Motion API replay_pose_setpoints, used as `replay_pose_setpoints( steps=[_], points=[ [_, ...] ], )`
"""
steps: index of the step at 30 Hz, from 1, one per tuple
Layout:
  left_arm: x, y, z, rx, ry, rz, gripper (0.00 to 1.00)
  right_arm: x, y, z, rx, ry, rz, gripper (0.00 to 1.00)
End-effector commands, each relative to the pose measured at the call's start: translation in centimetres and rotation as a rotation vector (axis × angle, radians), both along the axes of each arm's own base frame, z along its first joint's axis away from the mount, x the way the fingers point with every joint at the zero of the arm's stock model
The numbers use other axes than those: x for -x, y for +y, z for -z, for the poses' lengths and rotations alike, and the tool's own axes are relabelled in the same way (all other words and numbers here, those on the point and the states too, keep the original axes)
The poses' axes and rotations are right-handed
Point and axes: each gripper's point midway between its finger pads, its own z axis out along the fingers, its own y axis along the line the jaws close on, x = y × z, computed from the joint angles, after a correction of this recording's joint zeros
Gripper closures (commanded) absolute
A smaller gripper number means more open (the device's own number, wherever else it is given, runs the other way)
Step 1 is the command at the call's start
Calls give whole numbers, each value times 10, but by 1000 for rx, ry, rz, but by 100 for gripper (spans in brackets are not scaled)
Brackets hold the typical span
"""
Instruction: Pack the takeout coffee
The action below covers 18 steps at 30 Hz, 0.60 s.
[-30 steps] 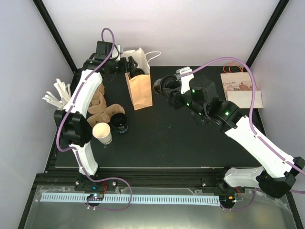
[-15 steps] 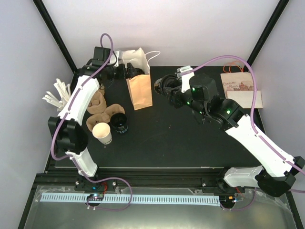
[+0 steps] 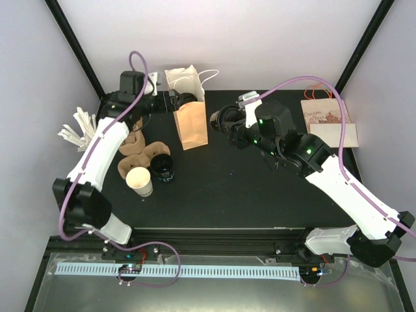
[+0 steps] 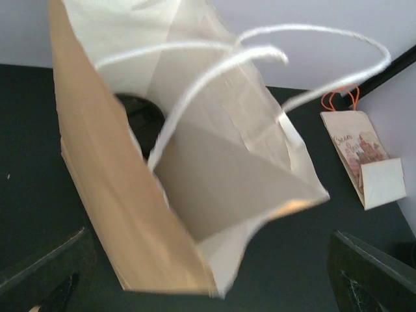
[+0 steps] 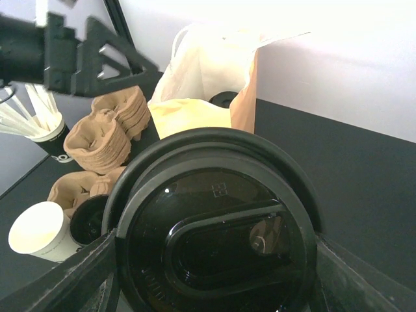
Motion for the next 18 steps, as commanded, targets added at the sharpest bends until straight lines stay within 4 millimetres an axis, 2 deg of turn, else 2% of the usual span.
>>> replay_pose_setpoints(
  steps=[1, 6, 10, 11, 14, 18],
  points=[
    [-31, -4, 1, -52, 35, -1, 1, 5, -1, -12, -9, -20, -14, 36],
    [-56, 0, 20, -120, 98, -30, 1, 6, -4, -15, -12, -26, -8, 36],
    [-68, 14, 28, -190, 170, -115, 8, 6, -7, -18, -11, -36, 0, 36],
    [-70, 17, 27, -203, 174, -134, 13, 6, -7, -18, -11, -37, 0, 36],
    [-77, 22, 20, -214, 152, -167, 37, 6, -7, -16, -6, -29, 2, 36],
    [-76, 21, 22, -203, 162, -171, 63, 7, -9, -19, -10, -33, 8, 36]
  ],
)
